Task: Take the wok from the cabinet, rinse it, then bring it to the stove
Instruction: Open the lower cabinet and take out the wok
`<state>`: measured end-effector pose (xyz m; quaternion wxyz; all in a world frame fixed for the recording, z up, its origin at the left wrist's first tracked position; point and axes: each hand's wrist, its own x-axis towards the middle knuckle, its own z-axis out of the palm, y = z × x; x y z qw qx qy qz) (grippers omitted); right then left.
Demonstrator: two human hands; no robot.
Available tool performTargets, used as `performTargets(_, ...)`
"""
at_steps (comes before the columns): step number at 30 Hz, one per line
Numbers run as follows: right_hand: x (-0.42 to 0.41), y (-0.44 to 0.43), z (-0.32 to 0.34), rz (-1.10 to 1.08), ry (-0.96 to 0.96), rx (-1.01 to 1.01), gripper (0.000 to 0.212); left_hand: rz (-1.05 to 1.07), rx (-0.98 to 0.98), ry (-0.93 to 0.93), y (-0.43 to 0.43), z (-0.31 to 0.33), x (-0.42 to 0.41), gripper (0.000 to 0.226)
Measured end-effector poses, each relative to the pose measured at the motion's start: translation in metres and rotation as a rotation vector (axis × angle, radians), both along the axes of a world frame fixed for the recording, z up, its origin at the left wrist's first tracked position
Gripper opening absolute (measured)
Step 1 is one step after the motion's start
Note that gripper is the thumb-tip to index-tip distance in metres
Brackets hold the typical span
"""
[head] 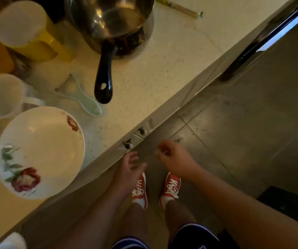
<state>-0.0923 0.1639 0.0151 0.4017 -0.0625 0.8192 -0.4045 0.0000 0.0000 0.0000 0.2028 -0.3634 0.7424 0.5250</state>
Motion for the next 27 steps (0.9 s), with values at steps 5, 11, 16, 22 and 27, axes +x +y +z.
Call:
performTargets(5,-0.020,-0.049,-0.024,-0.090,0.318,-0.140,0.048,0.087,0.177,0.038,0.007,-0.032,-0.013,0.072)
performTargets(11,-0.014,-0.061,-0.038,-0.108,0.327,-0.224,0.040,-0.009,0.124,0.084,0.006,-0.046,-0.010,0.081)
performTargets(16,-0.007,-0.055,-0.036,-0.138,0.350,-0.200,0.036,-0.074,0.144,0.200,0.009,-0.040,-0.016,0.076)
performTargets(22,0.004,-0.034,-0.026,-0.117,0.313,-0.169,0.040,-0.079,0.064,0.255,0.015,-0.039,-0.009,0.077)
performTargets(27,0.017,-0.014,-0.020,-0.136,0.297,-0.128,0.046,-0.030,0.022,0.283,0.017,-0.030,-0.003,0.061)
